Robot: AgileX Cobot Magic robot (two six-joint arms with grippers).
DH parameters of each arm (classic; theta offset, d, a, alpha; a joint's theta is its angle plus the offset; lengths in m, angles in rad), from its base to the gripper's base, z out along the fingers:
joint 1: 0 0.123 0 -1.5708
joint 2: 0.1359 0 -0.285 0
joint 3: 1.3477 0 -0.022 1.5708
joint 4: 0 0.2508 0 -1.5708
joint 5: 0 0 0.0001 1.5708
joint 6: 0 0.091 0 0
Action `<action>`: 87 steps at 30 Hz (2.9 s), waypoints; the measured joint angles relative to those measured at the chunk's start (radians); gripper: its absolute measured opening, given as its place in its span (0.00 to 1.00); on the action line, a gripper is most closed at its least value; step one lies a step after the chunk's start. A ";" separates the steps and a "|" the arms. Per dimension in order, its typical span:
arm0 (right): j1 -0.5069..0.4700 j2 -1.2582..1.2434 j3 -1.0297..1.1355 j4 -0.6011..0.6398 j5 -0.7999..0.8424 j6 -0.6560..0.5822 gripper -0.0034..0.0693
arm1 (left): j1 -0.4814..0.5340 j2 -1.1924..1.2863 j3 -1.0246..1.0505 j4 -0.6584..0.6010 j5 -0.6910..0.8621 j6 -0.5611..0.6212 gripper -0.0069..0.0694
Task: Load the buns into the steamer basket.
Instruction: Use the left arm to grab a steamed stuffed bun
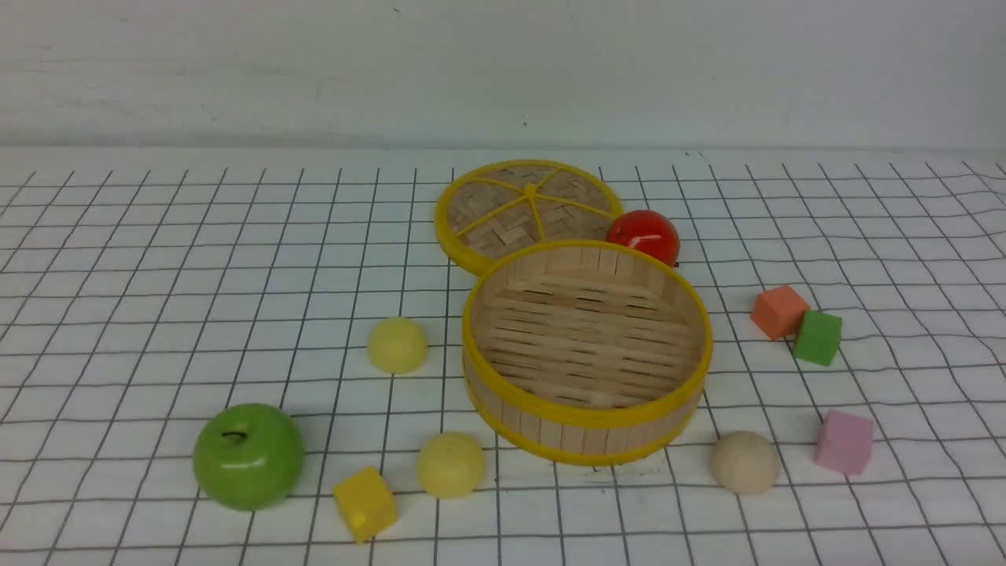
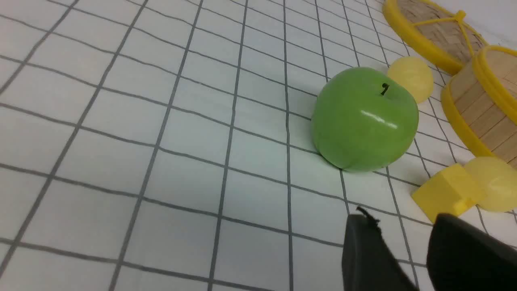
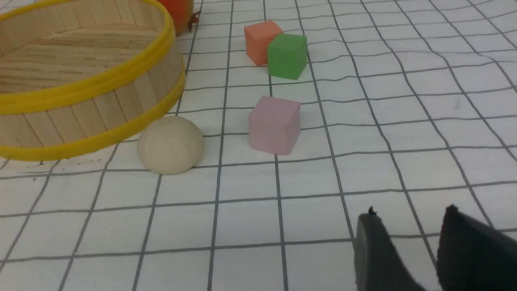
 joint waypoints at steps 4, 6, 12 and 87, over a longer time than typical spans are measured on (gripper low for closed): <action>0.000 0.000 0.000 0.000 0.000 0.000 0.38 | 0.000 0.000 0.000 0.000 0.000 0.000 0.39; 0.000 0.000 0.000 0.000 0.000 0.000 0.38 | 0.000 0.000 0.000 0.000 0.000 0.000 0.39; 0.000 0.000 0.000 0.000 0.000 0.000 0.38 | 0.000 0.000 0.000 0.000 0.000 0.000 0.40; 0.000 0.000 0.000 0.000 0.000 0.000 0.38 | -0.514 1.869 -1.369 0.020 0.460 0.240 0.48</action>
